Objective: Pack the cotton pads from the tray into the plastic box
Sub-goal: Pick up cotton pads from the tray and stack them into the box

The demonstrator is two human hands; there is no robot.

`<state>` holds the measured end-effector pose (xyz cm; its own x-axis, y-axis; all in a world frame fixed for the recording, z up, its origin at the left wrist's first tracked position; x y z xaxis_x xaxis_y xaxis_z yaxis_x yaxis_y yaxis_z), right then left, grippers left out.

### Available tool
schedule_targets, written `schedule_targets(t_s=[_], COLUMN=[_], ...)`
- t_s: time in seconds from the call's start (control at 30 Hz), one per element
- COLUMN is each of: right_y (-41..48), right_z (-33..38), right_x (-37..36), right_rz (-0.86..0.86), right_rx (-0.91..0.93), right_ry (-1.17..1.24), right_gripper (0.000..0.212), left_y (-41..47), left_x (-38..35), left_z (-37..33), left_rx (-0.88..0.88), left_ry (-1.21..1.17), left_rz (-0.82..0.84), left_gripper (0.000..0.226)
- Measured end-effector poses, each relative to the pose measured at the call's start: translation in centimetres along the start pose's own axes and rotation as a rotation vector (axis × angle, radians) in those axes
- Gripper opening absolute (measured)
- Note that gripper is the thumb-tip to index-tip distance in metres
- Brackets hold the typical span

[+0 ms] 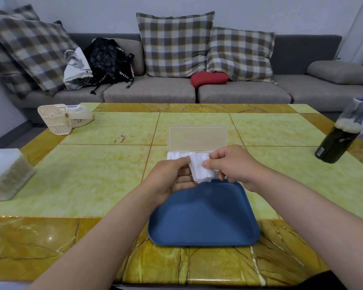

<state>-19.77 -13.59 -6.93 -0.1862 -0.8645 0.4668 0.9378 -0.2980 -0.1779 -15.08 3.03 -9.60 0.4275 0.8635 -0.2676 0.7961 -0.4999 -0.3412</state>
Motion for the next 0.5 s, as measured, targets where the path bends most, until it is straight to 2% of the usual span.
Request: schedule_targets(t_s=[0.07, 0.17, 0.27, 0.33, 0.4, 0.5], right_y=[0.0, 0.2, 0.4, 0.4, 0.7, 1.3], right_z=[0.0, 0.0, -0.1, -0.3, -0.4, -0.1], right_x=[-0.1, -0.2, 0.0, 0.2, 0.8, 1.7], right_rz=[-0.007, -0.041, 0.096, 0.195, 0.171, 0.166], right_rx=[0.015, 0.016, -0.035, -0.069, -0.077, -0.062], right_ry=[-0.008, -0.008, 0.067, 0.125, 0.159, 0.175], right_gripper=[0.008, 0.019, 0.025, 0.023, 0.016, 0.018], left_y=[0.0, 0.3, 0.6, 0.9, 1.2, 1.6], left_x=[-0.1, 0.1, 0.0, -0.3, -0.7, -1.8], left_z=[0.0, 0.1, -0.1, -0.6, -1.0, -1.8], left_rx=[-0.008, -0.045, -0.063, -0.083, -0.11, -0.193], left_ry=[0.013, 0.072, 0.051, 0.033, 0.071, 0.234], left_rz=[0.026, -0.012, -0.017, -0.01, -0.03, -0.055], left_gripper=[0.035, 0.028, 0.023, 0.019, 0.019, 0.015])
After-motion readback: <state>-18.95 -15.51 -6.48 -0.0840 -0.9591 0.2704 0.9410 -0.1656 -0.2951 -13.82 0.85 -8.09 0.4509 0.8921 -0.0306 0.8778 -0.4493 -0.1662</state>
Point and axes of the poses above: each hand's wrist, its own y-axis towards the middle knuckle, its own x-axis out of the back of the hand, z = x × y, the point moved 3 cm from there along y, towards the middle knuckle, and after that the axes turned 1 degree about -y, right-handed, at the moved point
